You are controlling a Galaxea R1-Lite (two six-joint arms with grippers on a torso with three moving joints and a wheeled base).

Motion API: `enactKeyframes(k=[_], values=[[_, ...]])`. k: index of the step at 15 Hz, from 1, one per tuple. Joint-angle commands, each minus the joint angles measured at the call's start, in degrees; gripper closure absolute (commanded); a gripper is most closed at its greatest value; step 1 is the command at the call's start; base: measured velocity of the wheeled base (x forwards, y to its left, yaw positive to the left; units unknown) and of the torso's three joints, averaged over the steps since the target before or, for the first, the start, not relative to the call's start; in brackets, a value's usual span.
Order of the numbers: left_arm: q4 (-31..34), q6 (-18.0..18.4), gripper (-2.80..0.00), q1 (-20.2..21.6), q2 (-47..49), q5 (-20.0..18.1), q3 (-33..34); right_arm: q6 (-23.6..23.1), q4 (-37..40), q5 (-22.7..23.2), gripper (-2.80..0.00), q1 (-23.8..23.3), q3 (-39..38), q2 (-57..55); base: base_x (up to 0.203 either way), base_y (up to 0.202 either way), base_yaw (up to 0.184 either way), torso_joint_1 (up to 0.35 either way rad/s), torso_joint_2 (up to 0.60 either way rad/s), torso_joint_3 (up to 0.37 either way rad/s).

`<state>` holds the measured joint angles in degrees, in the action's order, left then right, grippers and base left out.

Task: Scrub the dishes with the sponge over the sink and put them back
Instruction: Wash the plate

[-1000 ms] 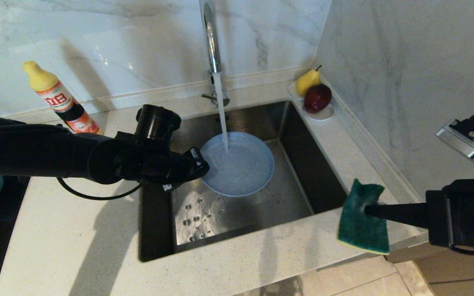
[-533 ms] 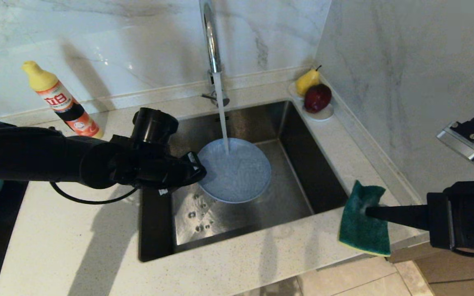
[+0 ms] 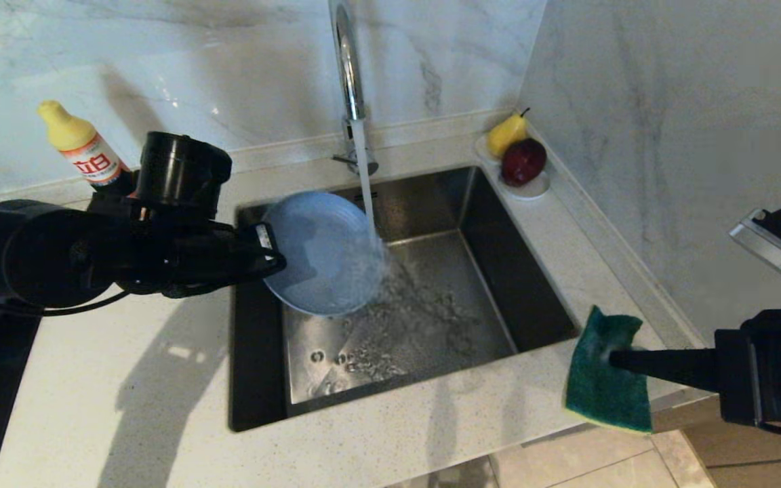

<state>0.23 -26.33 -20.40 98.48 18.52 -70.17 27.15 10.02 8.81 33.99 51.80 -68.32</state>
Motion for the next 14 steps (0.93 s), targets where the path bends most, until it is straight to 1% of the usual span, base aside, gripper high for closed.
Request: enactKeyframes(k=[1,2,3,4,6,7,8,9,10,12,14], values=[[-2.2,2.9,0.00,0.0,-4.4,2.9,0.8,0.2,-0.1,0.0,0.00,0.0,-1.6,1.4,0.000,0.000,0.000,0.000,0.00,0.000],[-6.3,4.2,0.00,0.0,-5.4,3.4,2.6,0.2,0.1,0.2,0.00,0.1,-2.2,2.2,0.000,0.000,0.000,0.000,0.00,0.000],[-13.3,6.9,0.00,0.0,-6.4,3.6,6.0,0.2,0.2,0.4,0.00,0.1,-2.6,2.2,0.000,0.000,0.000,0.000,0.00,0.000],[-21.1,11.5,0.00,0.0,-7.2,3.8,9.9,0.3,0.4,0.5,0.00,0.1,-2.8,2.4,0.000,0.000,0.000,0.000,0.00,0.000],[-37.6,22.1,0.00,0.0,-8.2,4.0,17.6,0.3,1.1,0.4,0.00,0.1,-2.7,2.4,0.000,0.000,0.000,0.000,0.00,0.000],[-44.7,27.4,0.00,0.0,-8.4,4.0,20.6,0.3,1.1,0.4,0.00,0.1,-2.6,2.2,0.000,0.000,0.000,0.000,0.00,0.000],[-51.0,31.6,0.00,0.0,-8.3,4.0,22.5,0.3,1.1,0.4,0.00,0.1,-2.5,2.0,0.000,0.000,0.000,0.000,0.00,0.000],[-55.5,35.3,0.00,0.0,-8.4,4.0,23.6,0.3,1.2,0.5,0.00,0.2,-2.3,1.9,0.000,0.000,0.000,0.000,0.00,0.000],[-58.2,37.5,0.00,0.0,-8.7,3.8,24.0,0.3,1.2,0.5,0.00,0.3,-2.0,1.9,0.000,0.000,0.000,0.000,0.00,0.000],[-61.1,40.4,0.00,0.0,-9.7,2.9,24.2,0.3,1.2,0.4,0.00,0.3,-1.7,1.9,0.000,0.000,0.000,0.000,0.00,0.000],[-64.8,43.1,0.00,0.0,-10.8,0.5,26.5,0.2,1.3,0.4,0.00,0.4,-1.4,1.4,0.000,0.000,0.000,0.000,0.00,0.000]])
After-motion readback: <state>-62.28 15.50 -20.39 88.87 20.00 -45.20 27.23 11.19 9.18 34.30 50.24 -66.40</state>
